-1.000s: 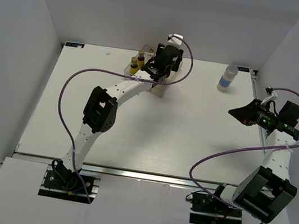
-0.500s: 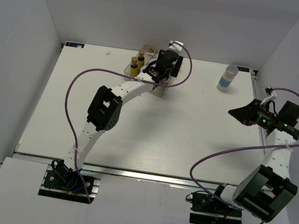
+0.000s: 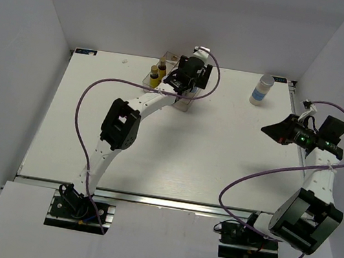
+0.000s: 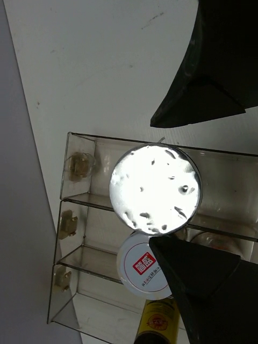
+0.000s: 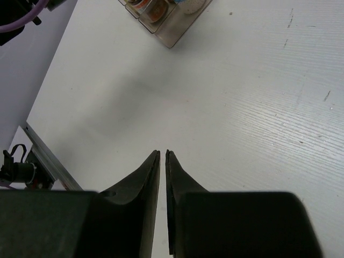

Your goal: Organize the condiment bottles

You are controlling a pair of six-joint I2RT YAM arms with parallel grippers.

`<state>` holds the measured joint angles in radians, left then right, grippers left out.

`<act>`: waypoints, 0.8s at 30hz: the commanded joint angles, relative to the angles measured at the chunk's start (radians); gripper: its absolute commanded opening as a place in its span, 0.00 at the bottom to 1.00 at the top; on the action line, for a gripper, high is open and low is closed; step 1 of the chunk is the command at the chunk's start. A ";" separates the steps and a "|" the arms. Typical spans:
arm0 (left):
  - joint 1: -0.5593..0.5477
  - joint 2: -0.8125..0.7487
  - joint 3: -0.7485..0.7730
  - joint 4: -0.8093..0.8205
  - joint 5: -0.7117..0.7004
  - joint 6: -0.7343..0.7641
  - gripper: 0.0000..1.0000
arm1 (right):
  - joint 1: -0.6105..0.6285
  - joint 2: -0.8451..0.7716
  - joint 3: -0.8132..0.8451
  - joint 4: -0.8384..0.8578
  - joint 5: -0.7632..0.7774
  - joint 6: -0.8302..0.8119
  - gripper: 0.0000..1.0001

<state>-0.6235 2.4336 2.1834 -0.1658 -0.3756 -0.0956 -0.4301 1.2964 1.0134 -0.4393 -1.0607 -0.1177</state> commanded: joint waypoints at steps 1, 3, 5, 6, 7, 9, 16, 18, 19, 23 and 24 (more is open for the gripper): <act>0.007 -0.042 0.058 0.034 0.040 0.002 0.92 | 0.004 0.006 -0.001 0.019 0.001 -0.026 0.15; 0.007 -0.051 0.070 0.022 0.055 0.000 0.94 | 0.004 0.009 0.001 0.013 0.002 -0.033 0.18; 0.007 -0.062 0.073 0.011 0.064 0.000 0.94 | 0.004 0.012 0.010 -0.002 0.004 -0.057 0.20; 0.005 -0.070 0.075 0.008 0.069 0.000 0.94 | 0.004 0.015 0.016 -0.018 0.007 -0.069 0.22; 0.005 -0.096 0.075 0.003 0.081 -0.001 0.94 | 0.004 0.015 0.025 -0.022 0.019 -0.085 0.24; 0.005 -0.131 0.072 -0.009 0.096 -0.003 0.93 | 0.017 0.009 0.031 -0.029 0.048 -0.158 0.30; 0.005 -0.507 -0.138 -0.060 0.167 0.013 0.37 | 0.189 0.007 0.017 0.085 0.474 -0.300 0.51; 0.005 -0.624 -0.338 -0.057 0.175 0.017 0.12 | 0.220 0.027 0.025 0.100 0.508 -0.297 0.57; 0.005 -0.745 -0.415 -0.049 0.176 0.020 0.09 | 0.232 0.038 0.033 0.100 0.534 -0.280 0.60; 0.005 -1.040 -0.765 -0.038 0.147 0.025 0.23 | 0.241 0.095 0.053 0.192 0.626 -0.171 0.71; 0.005 -1.094 -0.894 -0.040 0.121 0.020 0.46 | 0.243 0.101 0.045 0.224 0.672 -0.146 0.77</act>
<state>-0.6205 1.4590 1.4929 -0.1787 -0.2264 -0.0689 -0.1894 1.3800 1.0252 -0.3393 -0.5331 -0.3309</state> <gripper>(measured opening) 0.356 0.751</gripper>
